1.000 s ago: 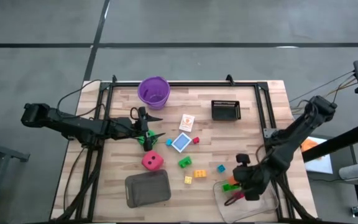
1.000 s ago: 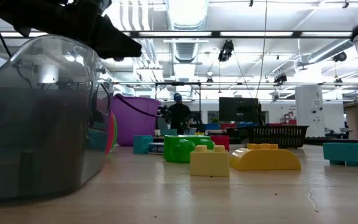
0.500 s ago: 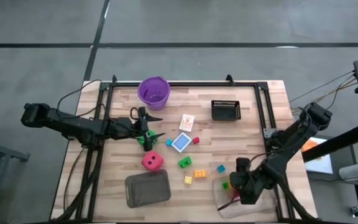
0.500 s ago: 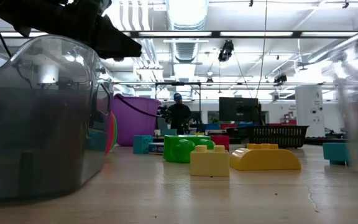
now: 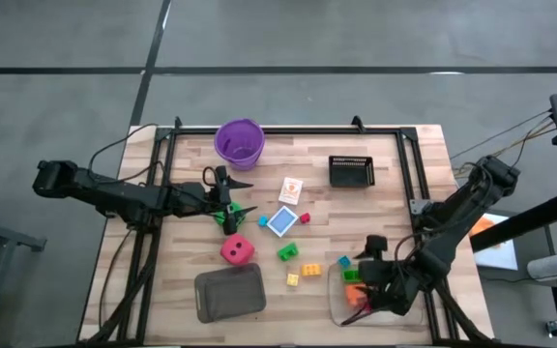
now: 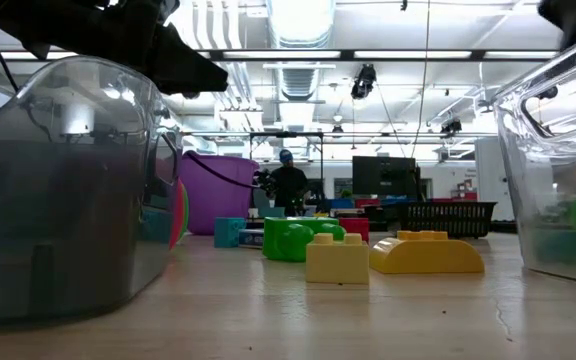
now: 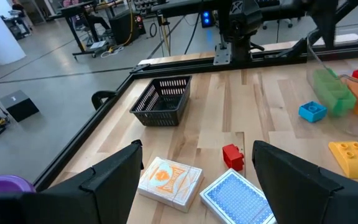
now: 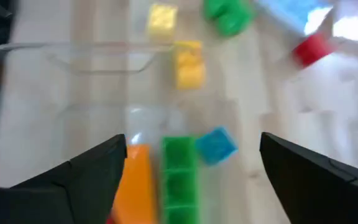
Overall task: Pick & Place Toys
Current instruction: Put the small red game piece into the transparent bin
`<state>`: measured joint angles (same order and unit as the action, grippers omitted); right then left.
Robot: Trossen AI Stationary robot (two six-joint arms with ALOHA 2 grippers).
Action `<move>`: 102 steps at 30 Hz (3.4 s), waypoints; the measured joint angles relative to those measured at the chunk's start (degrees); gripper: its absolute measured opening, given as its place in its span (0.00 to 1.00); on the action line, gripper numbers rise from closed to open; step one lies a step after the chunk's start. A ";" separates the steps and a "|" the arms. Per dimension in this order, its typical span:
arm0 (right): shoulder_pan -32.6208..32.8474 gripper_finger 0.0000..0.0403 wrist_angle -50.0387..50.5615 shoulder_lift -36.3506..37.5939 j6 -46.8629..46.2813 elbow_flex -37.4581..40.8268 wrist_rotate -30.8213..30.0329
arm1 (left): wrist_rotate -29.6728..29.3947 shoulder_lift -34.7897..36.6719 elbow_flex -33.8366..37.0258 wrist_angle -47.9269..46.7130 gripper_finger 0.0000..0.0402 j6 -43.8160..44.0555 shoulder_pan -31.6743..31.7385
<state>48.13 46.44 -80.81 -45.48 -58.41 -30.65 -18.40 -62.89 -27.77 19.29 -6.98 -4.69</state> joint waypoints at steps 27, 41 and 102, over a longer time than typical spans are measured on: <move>-20.09 0.50 -17.71 1.56 24.72 4.13 -10.47 | 0.67 -7.16 -0.53 4.65 0.75 5.35 -0.04; -17.50 0.86 -86.10 7.09 52.85 31.51 2.93 | 0.66 -16.15 -7.75 3.61 0.75 7.00 0.00; -17.08 0.86 -79.37 30.41 42.26 48.17 -0.25 | 8.99 -61.11 -59.21 -41.20 0.31 12.81 5.27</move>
<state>31.05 -32.93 -50.40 -3.23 -10.24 -30.89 -9.41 -124.01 -86.98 -21.92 5.83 0.58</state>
